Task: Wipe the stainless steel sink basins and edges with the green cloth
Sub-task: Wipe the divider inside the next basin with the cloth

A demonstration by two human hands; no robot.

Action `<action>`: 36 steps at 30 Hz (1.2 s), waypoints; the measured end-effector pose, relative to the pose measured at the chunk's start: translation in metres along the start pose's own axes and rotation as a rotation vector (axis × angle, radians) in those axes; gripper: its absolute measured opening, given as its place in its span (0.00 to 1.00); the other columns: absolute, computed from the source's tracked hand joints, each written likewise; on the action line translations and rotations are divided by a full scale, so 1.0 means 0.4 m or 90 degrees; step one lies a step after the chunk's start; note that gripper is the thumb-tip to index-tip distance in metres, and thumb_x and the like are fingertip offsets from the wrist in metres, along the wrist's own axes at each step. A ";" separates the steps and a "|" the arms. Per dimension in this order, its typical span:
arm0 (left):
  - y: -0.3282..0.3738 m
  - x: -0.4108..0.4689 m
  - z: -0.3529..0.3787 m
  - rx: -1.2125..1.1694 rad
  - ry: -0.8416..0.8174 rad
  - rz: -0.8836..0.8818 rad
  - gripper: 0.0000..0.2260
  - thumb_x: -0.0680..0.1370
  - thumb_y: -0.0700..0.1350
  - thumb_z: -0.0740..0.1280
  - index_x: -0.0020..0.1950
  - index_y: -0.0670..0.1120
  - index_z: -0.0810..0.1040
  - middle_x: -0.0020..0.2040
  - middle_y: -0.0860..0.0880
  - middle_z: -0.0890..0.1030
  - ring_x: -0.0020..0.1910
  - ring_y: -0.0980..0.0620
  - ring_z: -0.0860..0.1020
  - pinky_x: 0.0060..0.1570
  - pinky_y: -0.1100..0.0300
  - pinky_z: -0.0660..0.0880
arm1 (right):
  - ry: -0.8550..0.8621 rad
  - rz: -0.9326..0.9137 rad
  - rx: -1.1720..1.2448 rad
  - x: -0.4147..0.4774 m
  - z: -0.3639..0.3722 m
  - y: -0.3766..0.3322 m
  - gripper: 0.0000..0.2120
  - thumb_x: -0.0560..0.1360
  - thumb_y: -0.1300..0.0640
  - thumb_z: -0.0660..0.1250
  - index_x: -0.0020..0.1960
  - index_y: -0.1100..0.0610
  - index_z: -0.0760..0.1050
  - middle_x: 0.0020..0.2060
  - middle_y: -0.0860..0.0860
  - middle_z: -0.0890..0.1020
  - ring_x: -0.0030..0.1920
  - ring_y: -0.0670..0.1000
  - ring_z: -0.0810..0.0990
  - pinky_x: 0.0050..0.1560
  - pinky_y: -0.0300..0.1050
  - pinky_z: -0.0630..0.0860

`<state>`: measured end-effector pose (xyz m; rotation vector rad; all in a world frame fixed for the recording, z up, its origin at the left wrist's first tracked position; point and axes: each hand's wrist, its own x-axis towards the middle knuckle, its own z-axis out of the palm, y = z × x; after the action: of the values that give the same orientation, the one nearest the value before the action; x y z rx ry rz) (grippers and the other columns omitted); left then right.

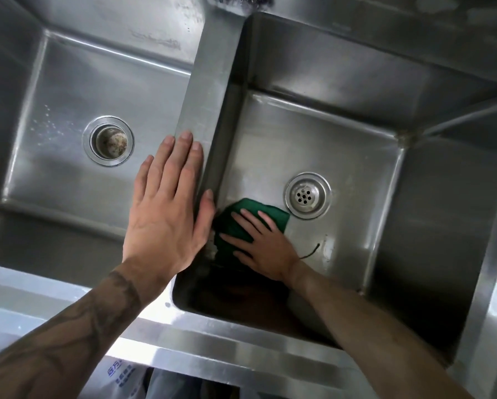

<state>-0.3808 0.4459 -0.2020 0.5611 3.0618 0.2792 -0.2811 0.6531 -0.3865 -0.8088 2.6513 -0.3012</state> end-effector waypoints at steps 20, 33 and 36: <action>0.006 0.002 -0.007 -0.035 -0.002 -0.008 0.29 0.84 0.50 0.58 0.84 0.39 0.60 0.85 0.41 0.60 0.85 0.39 0.58 0.82 0.39 0.58 | 0.012 0.048 -0.002 -0.093 -0.002 0.051 0.25 0.86 0.42 0.55 0.82 0.41 0.59 0.84 0.55 0.56 0.84 0.58 0.53 0.82 0.61 0.52; 0.003 0.002 -0.005 -0.046 0.008 0.001 0.29 0.84 0.49 0.58 0.83 0.39 0.61 0.84 0.39 0.61 0.84 0.38 0.58 0.81 0.37 0.58 | 0.008 0.168 -0.010 -0.202 0.010 0.123 0.27 0.86 0.41 0.53 0.84 0.42 0.56 0.84 0.56 0.54 0.84 0.58 0.51 0.82 0.62 0.50; 0.006 0.001 -0.006 -0.057 0.007 0.001 0.29 0.84 0.49 0.59 0.83 0.38 0.61 0.84 0.39 0.61 0.84 0.37 0.58 0.81 0.36 0.58 | 0.000 0.163 -0.041 -0.311 0.039 0.132 0.27 0.86 0.40 0.52 0.84 0.42 0.55 0.85 0.57 0.52 0.84 0.59 0.49 0.82 0.63 0.51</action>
<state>-0.3807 0.4478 -0.1992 0.5599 3.0411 0.4172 -0.2048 0.7656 -0.3834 -0.4781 2.7378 -0.1493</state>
